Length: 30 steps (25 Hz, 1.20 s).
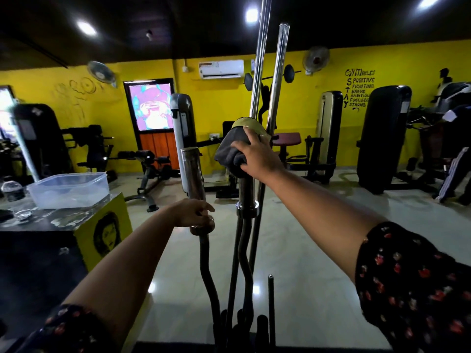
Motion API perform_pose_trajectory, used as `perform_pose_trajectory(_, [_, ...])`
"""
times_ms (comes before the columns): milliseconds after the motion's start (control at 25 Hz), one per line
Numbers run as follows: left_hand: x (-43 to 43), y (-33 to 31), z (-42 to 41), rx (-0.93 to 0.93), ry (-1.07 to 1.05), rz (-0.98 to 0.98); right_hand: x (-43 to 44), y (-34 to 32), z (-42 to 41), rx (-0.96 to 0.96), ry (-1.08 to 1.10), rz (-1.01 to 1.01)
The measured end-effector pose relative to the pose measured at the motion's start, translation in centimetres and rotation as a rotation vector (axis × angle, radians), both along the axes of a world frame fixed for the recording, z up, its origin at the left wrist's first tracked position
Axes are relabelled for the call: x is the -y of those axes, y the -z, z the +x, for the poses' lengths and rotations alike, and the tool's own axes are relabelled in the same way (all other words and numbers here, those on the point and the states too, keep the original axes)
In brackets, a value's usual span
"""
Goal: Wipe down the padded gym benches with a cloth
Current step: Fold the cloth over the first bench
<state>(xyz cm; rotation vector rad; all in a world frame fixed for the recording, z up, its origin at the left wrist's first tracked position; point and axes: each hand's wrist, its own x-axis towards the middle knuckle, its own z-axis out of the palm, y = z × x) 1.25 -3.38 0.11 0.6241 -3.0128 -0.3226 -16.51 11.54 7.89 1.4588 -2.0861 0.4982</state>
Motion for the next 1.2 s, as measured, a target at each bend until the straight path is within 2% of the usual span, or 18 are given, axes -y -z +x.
perform_pose_trajectory(320, [0.0, -0.4, 0.7, -0.001, 0.023, 0.008, 0.0, -3.6, 0.2, 0.235, -0.156, -0.382])
perform_pose_trajectory(520, [0.1, -0.4, 1.5, 0.017, 0.035, -0.035, -2.0, -6.3, 2.5, 0.179, -0.218, -0.606])
perform_pose_trajectory(640, [0.4, -0.4, 2.1, 0.026, 0.053, -0.047, -3.6, -5.9, 3.0, 0.188, -0.179, -0.683])
perform_pose_trajectory(840, [-0.1, -0.2, 2.4, 0.073, 0.083, -0.013, -7.0, -1.3, 3.0, 0.222, -0.028, -0.628])
perform_pose_trajectory(1000, [-1.9, 0.8, 1.8, 0.114, 0.200, 0.041, -11.6, 2.3, 4.9, 0.263, 0.140, -0.517])
perform_pose_trajectory(1200, [-5.5, 3.5, 0.0, 0.122, 0.347, -0.002, -18.9, 7.1, 7.7, 0.279, 0.330, -0.197])
